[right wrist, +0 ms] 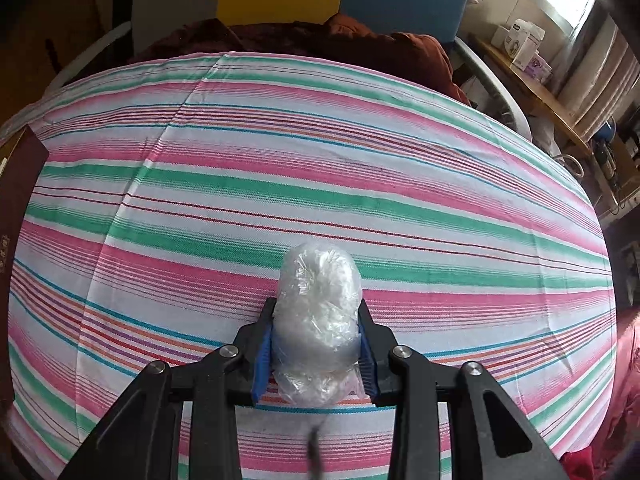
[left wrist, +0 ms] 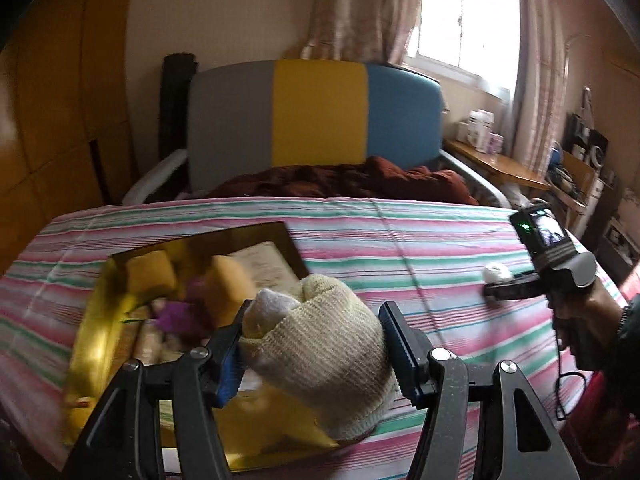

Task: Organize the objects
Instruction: 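Carry the knit bundle and white plastic bundle over the gold tray, then open the left tool to drop the knit bundle while the right tool releases the plastic bundle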

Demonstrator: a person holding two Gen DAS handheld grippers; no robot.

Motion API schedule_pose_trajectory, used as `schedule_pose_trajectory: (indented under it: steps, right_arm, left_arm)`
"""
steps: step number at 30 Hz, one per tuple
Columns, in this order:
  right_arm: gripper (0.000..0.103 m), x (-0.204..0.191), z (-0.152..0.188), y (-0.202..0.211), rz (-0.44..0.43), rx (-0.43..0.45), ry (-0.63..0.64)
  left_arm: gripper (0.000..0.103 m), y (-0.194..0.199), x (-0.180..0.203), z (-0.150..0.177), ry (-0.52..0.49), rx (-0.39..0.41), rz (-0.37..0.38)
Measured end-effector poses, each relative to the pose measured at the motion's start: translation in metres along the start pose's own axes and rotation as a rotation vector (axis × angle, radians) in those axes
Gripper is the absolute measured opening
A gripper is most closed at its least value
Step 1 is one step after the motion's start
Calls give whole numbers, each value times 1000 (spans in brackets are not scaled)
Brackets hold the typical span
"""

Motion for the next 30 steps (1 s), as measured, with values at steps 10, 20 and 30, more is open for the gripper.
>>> schedule_pose_trajectory:
  steps: [10, 20, 30]
  right_arm:
    - [35, -53, -1, 50, -146, 56, 14]
    - [36, -152, 20, 113, -388, 167, 99]
    - [36, -212, 36, 138, -494, 193, 170]
  left_arm:
    - [62, 7, -49, 6, 57, 1, -68]
    - [60, 20, -81, 15, 71, 19, -134]
    - [40, 16, -114, 21, 117, -4, -161]
Point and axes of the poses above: each gripper's, at about its wrist camera, not at the fingertips, and y roughly against the way its jaws point, x to its right, z to its underside, the point moved 2 cm from there along -y, roughly the way its jaws point, and after that the axes turned 1 degree about z, right-handed, at the moved point
